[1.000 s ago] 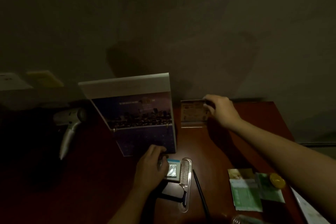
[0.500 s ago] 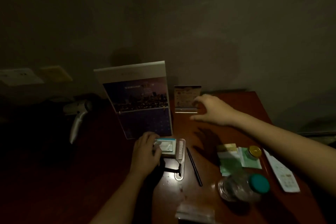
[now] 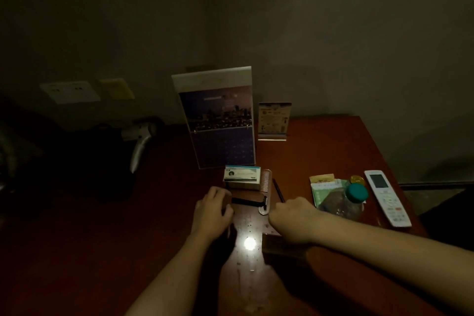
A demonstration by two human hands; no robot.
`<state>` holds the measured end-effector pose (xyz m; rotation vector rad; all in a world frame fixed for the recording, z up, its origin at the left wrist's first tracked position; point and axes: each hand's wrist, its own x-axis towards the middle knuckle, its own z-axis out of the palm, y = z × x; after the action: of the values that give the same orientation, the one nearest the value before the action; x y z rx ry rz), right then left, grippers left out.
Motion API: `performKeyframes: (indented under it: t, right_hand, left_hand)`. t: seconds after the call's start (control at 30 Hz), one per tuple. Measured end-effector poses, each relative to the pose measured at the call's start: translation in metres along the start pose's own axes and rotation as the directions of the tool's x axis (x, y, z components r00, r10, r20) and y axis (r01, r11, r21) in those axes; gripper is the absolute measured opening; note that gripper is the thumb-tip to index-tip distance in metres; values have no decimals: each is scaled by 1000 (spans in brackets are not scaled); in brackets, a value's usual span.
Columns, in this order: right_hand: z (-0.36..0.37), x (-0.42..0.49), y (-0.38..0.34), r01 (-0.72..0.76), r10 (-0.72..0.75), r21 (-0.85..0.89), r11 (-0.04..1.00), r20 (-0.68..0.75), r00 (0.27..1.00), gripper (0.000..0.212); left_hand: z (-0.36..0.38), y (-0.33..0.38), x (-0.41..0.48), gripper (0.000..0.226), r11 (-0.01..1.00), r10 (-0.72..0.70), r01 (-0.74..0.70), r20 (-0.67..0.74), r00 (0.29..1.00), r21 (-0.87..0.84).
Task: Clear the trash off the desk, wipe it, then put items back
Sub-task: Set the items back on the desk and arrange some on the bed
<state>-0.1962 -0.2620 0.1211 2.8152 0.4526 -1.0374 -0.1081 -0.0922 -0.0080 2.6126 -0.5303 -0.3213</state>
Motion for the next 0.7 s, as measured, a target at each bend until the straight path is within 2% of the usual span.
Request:
performKeyframes:
  t: [0.17, 0.33, 0.4, 0.53, 0.7]
  right_hand:
    - [-8, 0, 5, -68, 71, 30, 997, -108, 992, 23]
    - [-63, -4, 46, -95, 151, 202, 975, -284, 947, 26]
    - [-79, 6, 70, -134, 204, 234, 963, -305, 930, 25]
    - [-84, 39, 104, -248, 292, 180, 952, -282, 914, 21]
    - [-80, 81, 130, -340, 354, 98, 935, -319, 879, 19]
  left_hand:
    - [-6, 1, -1, 33, 999, 39, -40, -30, 999, -4]
    - [-12, -7, 8, 32, 998, 61, -61, -39, 997, -3]
    - [-14, -7, 15, 33, 998, 60, -60, -35, 998, 1]
    - [-12, -7, 33, 33, 994, 109, -109, -15, 994, 24]
    - [-6, -9, 58, 32, 993, 116, -116, -9, 993, 25]
